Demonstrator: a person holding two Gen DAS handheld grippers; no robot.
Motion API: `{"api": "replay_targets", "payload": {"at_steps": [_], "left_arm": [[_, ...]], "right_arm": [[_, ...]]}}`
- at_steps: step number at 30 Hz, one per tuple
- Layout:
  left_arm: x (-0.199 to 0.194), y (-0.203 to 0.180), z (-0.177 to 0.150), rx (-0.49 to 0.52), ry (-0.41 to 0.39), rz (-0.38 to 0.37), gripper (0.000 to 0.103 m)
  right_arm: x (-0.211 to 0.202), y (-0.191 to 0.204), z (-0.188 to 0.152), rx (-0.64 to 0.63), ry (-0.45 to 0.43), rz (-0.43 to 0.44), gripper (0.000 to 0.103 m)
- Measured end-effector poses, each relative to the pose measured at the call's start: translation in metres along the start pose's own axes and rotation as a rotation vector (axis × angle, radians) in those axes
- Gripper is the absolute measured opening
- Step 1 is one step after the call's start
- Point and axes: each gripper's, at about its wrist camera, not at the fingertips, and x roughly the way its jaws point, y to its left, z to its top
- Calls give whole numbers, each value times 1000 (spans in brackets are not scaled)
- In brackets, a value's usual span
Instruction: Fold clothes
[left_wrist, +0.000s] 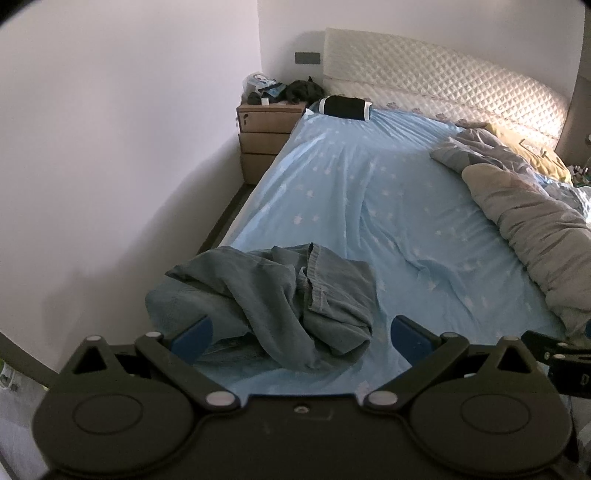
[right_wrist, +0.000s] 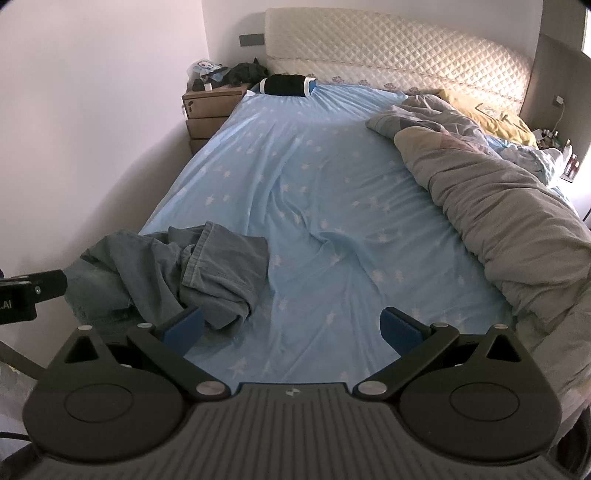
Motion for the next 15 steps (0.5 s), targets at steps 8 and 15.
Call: {"api": "replay_targets", "payload": {"at_steps": [8, 15], "left_arm": [[0, -2, 0, 7, 1, -5, 103], [0, -3, 1, 14, 6, -3, 103]], "right_arm": [[0, -8, 0, 10, 6, 12, 103], [0, -8, 0, 17, 0, 15, 103]]}}
